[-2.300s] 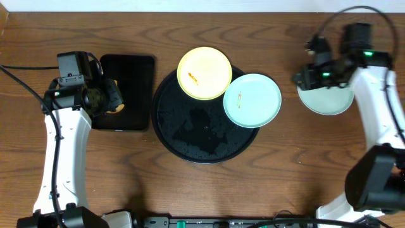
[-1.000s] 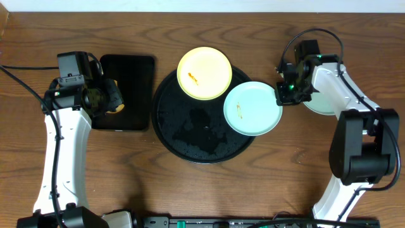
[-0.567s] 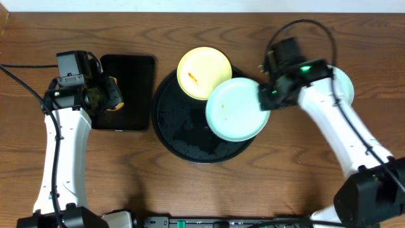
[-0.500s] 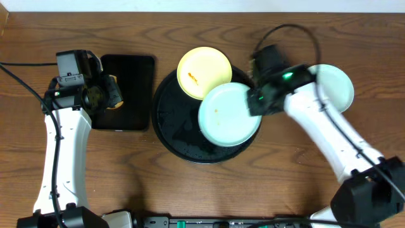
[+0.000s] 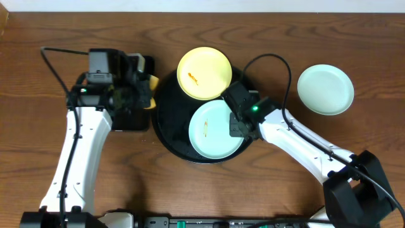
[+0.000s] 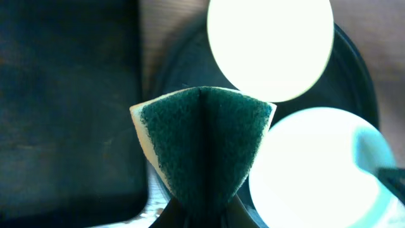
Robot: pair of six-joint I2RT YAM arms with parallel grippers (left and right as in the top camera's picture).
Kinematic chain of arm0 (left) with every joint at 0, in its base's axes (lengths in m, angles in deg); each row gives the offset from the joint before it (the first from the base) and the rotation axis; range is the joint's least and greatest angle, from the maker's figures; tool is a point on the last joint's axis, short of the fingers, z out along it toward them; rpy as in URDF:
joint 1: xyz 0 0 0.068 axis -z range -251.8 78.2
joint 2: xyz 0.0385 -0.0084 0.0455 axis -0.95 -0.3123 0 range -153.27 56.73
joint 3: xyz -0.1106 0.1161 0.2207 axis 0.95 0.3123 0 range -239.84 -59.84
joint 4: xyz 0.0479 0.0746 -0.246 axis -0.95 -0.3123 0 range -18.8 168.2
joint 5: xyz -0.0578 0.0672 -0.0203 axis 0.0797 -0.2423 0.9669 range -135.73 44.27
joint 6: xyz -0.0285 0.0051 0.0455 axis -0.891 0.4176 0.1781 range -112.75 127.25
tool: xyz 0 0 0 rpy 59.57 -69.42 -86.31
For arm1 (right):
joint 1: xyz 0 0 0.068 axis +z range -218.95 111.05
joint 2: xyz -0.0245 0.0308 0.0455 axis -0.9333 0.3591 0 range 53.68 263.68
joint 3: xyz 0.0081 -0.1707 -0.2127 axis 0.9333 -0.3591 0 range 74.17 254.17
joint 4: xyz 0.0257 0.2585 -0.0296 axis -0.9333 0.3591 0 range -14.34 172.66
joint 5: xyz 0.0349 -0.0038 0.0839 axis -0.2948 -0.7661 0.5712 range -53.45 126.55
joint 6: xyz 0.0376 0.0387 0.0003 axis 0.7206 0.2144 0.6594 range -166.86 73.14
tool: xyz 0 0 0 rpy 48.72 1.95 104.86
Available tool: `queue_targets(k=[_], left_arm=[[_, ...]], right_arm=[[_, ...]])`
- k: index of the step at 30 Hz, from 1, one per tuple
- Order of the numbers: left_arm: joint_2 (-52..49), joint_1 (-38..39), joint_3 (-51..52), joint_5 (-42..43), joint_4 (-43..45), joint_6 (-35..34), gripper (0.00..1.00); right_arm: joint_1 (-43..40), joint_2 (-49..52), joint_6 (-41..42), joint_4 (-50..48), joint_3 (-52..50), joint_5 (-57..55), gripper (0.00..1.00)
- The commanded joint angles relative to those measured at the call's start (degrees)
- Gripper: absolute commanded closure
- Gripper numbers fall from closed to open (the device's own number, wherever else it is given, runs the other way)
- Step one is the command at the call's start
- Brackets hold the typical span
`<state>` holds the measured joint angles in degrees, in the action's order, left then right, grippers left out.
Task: Clean dirty plates on tray and stack at the side
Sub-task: 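Bring the sponge in the left gripper to the held plate and scrub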
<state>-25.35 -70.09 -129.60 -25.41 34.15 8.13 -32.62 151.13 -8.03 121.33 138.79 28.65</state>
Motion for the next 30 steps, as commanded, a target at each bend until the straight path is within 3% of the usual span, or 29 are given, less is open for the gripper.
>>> queue_targets(k=[1, 8, 13, 23, 30], left_arm=[[0.0, 3.5, 1.3, 1.1, -0.5, -1.4, 0.92], [0.0, 12.5, 3.6, 1.0, 1.3, -1.4, 0.92], [0.0, 17.8, 8.5, -0.6, 8.2, -2.7, 0.92], [0.0, 25.3, 18.7, -0.7, 22.3, -3.6, 0.92], [0.0, 27.4, 22.7, -5.2, 24.1, -4.6, 0.92]], right_arm=[[-0.9, 0.1, 3.0, -2.1, -1.6, -1.1, 0.99], [-1.4, 0.1, 3.0, -6.1, -5.4, -1.1, 0.99], [-1.6, 0.1, 2.9, -8.4, -7.2, -1.1, 0.99], [-4.1, 0.1, -1.6, -10.3, -7.7, 2.7, 0.99], [-4.1, 0.1, -1.6, -10.3, -7.7, 3.7, 0.99]])
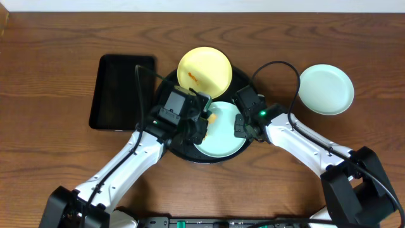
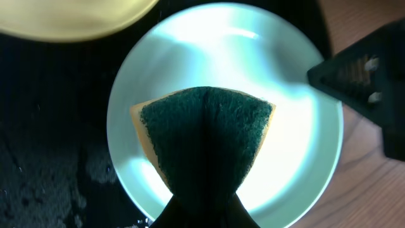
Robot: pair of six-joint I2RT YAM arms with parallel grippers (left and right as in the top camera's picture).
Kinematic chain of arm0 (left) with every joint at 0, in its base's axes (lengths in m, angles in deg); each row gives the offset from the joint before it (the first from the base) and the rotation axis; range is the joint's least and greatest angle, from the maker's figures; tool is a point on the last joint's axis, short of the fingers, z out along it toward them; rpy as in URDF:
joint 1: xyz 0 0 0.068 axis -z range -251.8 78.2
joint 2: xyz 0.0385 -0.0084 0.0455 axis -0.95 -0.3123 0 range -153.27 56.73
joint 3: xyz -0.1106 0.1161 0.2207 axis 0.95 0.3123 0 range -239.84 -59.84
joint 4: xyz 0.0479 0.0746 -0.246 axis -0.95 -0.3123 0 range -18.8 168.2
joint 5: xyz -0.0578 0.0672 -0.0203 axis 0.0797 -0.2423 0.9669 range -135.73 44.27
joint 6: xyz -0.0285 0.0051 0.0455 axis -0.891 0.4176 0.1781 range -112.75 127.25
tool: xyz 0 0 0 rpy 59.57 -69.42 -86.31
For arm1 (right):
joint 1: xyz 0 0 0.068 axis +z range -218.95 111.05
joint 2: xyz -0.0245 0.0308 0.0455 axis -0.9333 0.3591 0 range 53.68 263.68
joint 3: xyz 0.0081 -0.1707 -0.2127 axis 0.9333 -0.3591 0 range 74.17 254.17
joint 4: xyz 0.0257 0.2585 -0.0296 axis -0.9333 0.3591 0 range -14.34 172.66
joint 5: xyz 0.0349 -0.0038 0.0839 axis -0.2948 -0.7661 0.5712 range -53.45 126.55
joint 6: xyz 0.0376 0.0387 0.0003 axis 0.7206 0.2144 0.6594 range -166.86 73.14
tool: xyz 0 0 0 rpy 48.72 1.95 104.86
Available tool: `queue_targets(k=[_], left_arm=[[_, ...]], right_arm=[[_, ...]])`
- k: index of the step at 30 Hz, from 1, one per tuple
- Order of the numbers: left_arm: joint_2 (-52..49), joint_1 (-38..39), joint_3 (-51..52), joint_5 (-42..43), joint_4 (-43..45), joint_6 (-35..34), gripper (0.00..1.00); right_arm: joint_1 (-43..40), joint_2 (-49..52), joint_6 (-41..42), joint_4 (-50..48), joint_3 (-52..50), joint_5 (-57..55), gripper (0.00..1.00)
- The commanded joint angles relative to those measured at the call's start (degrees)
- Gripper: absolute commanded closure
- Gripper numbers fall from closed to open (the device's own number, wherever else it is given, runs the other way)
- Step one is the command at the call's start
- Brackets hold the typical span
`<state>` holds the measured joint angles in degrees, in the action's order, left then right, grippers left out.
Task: Clean dirty plates on tray and stack at the side
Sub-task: 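Bring the sponge in the left gripper to the held plate and scrub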
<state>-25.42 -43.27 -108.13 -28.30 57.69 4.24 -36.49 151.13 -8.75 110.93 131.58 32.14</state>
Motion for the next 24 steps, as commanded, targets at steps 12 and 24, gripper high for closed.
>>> queue_targets(k=[12, 24], left_arm=[[-4.4, 2.1, 6.6, -2.3, 11.1, -3.3, 0.92], [-12.0, 2.6, 6.6, -2.3, 16.9, -5.9, 0.92]], right_arm=[[-0.2, 0.1, -0.9, 0.1, -0.5, 0.2, 0.99], [-0.2, 0.1, -0.9, 0.3, -0.5, 0.4, 0.99]])
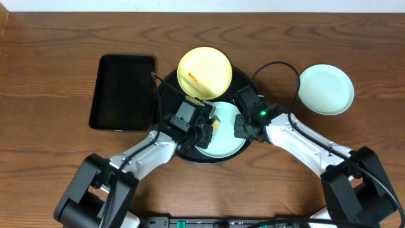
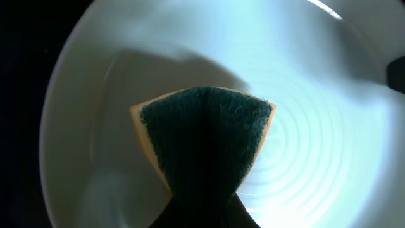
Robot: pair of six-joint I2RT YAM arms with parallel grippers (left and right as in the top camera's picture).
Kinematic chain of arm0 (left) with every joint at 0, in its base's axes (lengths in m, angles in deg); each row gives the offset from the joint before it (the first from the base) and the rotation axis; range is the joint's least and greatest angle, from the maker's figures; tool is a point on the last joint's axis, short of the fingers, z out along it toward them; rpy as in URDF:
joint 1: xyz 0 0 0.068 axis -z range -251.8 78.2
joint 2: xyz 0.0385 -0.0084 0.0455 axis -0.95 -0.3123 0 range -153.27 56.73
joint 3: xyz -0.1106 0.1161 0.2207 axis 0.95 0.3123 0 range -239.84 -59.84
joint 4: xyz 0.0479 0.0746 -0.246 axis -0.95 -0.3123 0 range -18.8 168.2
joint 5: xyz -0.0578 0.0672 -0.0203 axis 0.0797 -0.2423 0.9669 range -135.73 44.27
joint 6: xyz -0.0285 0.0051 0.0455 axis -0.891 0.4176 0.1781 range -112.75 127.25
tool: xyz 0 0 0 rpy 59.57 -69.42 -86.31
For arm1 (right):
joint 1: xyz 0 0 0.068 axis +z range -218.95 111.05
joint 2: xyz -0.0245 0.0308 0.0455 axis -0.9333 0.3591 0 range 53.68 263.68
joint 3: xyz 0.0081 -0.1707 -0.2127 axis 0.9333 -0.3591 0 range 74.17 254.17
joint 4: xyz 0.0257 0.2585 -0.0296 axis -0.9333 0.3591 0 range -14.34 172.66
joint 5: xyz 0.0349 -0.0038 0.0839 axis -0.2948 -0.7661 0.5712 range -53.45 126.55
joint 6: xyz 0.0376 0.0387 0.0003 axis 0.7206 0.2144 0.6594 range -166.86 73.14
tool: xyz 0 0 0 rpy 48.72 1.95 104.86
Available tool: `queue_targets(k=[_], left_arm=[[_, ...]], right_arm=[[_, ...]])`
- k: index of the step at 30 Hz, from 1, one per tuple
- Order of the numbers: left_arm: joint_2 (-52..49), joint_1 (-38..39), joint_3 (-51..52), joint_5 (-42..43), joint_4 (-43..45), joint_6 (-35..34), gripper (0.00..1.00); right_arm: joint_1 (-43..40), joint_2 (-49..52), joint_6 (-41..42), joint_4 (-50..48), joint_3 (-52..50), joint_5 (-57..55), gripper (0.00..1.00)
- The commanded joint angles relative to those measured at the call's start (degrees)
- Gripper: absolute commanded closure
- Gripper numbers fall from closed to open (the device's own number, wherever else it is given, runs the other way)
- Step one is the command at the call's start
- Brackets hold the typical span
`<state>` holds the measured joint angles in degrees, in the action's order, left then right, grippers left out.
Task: Clean dirty plates on tray and stack at the side
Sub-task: 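Bring the sponge in the left gripper to the held plate and scrub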
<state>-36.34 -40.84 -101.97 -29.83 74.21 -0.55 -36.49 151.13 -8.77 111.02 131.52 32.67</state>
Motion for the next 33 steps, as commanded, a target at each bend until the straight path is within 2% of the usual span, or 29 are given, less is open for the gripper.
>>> queue_targets(k=[1, 18, 33], left_arm=[[-1.4, 0.2, 0.4, -0.7, 0.5, -1.1, 0.92], [-4.1, 0.2, 0.4, -1.6, 3.5, -1.1, 0.92], [-9.8, 0.1, 0.4, -3.7, 11.1, -0.9, 0.92]], right_arm=[[-0.2, 0.1, -0.9, 0.3, -0.5, -0.1, 0.99], [0.6, 0.1, -0.9, 0.7, -0.5, -0.2, 0.99], [0.6, 0.1, -0.9, 0.9, -0.5, -0.2, 0.99]])
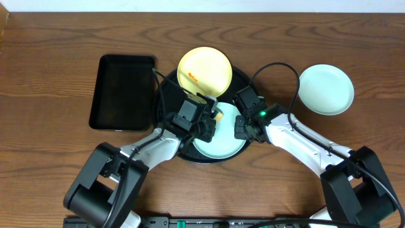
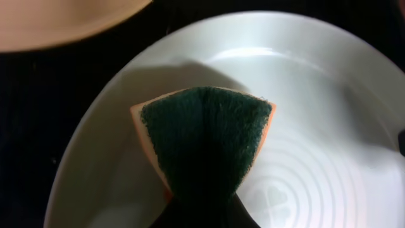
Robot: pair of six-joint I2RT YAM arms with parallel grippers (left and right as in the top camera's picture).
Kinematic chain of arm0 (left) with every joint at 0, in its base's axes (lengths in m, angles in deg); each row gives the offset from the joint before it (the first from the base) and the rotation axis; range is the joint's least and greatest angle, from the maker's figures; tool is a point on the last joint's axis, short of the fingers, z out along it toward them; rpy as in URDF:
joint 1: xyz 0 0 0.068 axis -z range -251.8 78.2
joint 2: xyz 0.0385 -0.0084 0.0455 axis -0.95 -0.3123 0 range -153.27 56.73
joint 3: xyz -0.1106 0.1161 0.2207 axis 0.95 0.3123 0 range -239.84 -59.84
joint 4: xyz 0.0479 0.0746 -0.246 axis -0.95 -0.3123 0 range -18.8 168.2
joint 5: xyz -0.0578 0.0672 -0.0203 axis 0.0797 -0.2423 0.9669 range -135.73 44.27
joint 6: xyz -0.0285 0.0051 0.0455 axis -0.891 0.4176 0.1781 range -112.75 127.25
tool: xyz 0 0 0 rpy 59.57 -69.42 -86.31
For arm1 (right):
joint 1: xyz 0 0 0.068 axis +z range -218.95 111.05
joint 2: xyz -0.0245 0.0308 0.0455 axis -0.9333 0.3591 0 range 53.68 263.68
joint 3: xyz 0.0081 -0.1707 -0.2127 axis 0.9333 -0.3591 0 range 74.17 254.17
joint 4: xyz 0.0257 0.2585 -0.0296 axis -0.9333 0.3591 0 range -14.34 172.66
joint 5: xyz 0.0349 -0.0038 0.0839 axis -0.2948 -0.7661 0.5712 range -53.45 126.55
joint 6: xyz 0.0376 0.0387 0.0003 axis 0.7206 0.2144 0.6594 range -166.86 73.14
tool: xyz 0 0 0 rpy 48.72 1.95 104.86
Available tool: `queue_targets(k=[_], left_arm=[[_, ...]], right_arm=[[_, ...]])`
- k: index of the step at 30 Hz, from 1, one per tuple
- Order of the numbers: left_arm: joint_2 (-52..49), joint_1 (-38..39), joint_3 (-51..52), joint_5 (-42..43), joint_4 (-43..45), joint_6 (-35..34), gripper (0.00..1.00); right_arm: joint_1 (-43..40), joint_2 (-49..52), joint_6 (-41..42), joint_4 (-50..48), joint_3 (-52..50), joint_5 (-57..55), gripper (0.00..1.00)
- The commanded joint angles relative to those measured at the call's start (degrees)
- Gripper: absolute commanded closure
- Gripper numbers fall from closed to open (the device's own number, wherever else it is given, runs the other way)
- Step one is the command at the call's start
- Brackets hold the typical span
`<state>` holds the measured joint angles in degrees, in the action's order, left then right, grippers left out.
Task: Clean dirty plates on tray and stack at the side
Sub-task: 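Bring the sponge in the left gripper to the held plate and scrub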
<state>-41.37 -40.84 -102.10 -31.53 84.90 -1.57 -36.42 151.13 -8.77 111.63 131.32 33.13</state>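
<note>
A round black tray holds a yellow plate with an orange smear at the back and a pale green plate at the front. My left gripper is shut on a folded sponge, green face out, yellow at the edges, pressed low over the green plate near its upper left rim. My right gripper sits at the green plate's right rim; its jaws seem closed on the rim. A second pale green plate rests on the table at the right.
A black rectangular tray lies on the wooden table left of the round one. A black cable loops above the right arm. The yellow plate's edge shows at the top left of the left wrist view.
The sponge has shifted a little up and right on the green plate, toward its rim by the yellow plate. The right gripper has stayed at the plate's right rim.
At first my left gripper held the sponge over by the rectangular tray, and the green plate bore an orange smear. Then the sponge was over the green plate, then pressed onto it. Now it sits nearer the upper rim; no smear shows on the uncovered part.
</note>
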Motion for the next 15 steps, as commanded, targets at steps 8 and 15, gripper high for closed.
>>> queue_targets(k=[8, 15], left_arm=[[-6.4, 0.0, 0.5, -2.1, 7.4, 0.9, 0.92], [-4.9, 0.0, 0.4, -2.1, 18.7, 3.2, 0.92]], right_arm=[[0.5, 0.1, -0.9, 0.2, -0.3, -0.6, 0.99], [0.5, 0.1, -0.9, 0.2, -0.3, -0.6, 0.99]])
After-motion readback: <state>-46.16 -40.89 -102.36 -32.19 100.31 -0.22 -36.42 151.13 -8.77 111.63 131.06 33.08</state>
